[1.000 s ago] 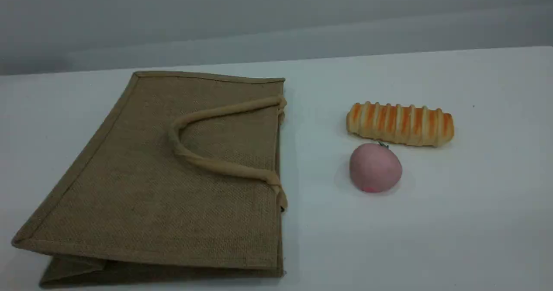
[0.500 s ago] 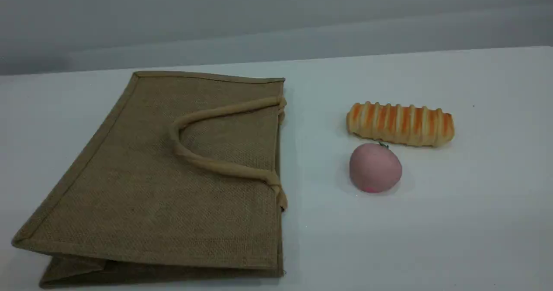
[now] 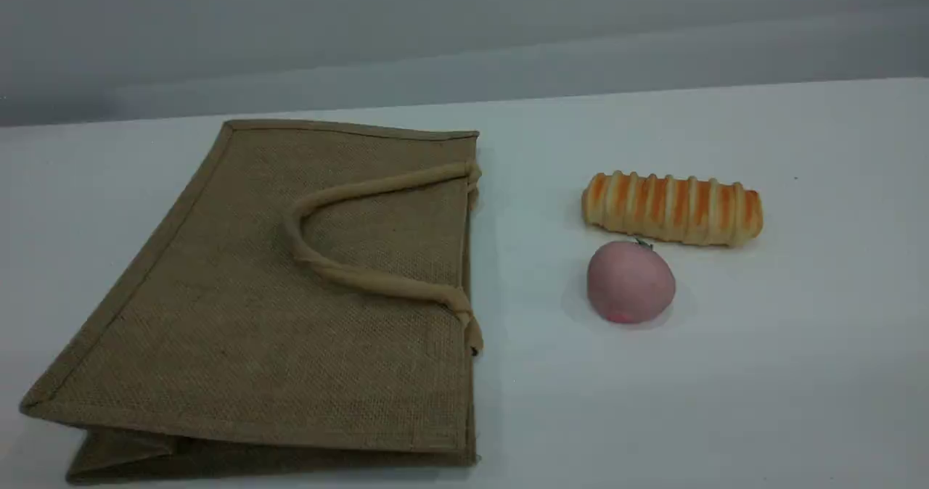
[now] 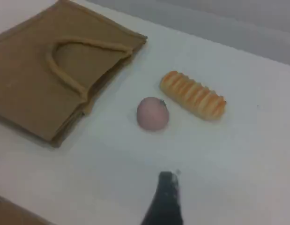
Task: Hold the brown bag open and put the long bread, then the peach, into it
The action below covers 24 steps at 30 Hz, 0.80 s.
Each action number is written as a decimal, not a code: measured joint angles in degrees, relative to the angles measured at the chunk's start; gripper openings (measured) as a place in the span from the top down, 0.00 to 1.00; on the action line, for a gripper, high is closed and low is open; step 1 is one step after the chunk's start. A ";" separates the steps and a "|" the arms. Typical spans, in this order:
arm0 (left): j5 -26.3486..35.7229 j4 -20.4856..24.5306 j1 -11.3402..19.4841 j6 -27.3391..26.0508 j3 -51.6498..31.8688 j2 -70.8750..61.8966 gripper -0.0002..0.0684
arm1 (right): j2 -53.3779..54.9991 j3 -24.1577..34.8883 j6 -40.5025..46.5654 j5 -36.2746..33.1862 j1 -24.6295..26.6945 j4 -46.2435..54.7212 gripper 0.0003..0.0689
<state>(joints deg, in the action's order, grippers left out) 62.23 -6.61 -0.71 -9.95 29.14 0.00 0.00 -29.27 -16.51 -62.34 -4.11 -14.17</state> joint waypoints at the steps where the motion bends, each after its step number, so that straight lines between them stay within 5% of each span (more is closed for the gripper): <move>1: -0.16 0.63 0.00 0.00 0.00 0.00 0.14 | 0.00 0.00 0.31 0.05 0.00 0.00 0.17; 9: -5.94 4.69 0.00 3.71 4.07 -6.25 0.14 | 3.93 -4.68 6.68 3.67 0.00 1.65 0.17; 24: -10.45 5.16 0.00 6.47 24.13 -41.29 0.14 | 34.91 -29.16 10.21 7.59 0.00 4.33 0.17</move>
<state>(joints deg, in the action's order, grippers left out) 51.78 -1.45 -0.71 -3.48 53.28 -41.29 34.91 -58.43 -6.30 -54.76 -4.11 -9.84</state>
